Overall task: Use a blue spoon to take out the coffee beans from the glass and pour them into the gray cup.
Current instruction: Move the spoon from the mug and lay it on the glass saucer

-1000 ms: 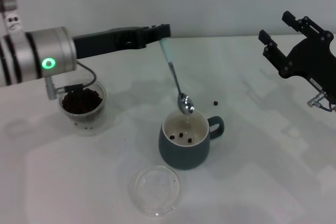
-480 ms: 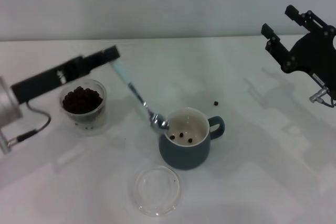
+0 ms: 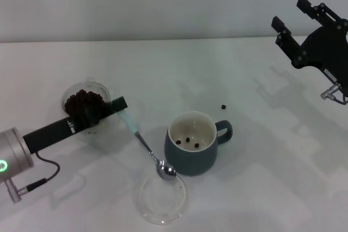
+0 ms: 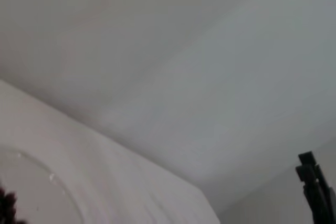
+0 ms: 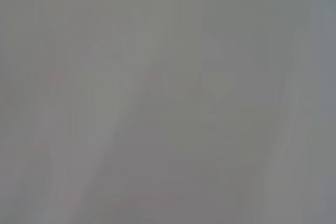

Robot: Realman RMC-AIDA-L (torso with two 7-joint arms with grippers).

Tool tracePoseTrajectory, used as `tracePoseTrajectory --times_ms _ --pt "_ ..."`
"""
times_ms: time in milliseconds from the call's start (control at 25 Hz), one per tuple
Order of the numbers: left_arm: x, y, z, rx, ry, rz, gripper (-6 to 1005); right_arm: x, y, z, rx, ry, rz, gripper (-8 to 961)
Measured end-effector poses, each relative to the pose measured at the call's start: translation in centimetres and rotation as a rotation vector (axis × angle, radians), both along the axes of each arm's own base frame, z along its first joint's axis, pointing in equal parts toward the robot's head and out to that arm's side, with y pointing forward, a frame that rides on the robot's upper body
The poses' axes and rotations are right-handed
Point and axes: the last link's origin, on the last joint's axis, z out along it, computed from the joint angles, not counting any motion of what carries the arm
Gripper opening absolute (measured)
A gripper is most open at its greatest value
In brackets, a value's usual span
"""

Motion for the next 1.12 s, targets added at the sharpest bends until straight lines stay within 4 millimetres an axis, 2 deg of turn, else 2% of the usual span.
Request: tracePoseTrajectory --times_ms 280,600,1120 --pt "-0.9 -0.8 -1.2 -0.027 0.014 0.026 133 0.2 -0.3 0.0 0.000 0.002 -0.004 592" --pt "-1.0 -0.6 -2.7 -0.070 0.041 0.041 133 0.4 -0.5 -0.2 -0.008 0.000 -0.009 590" --pt "-1.5 -0.9 -3.1 -0.084 0.069 0.057 132 0.8 -0.9 -0.1 -0.006 0.002 -0.017 591"
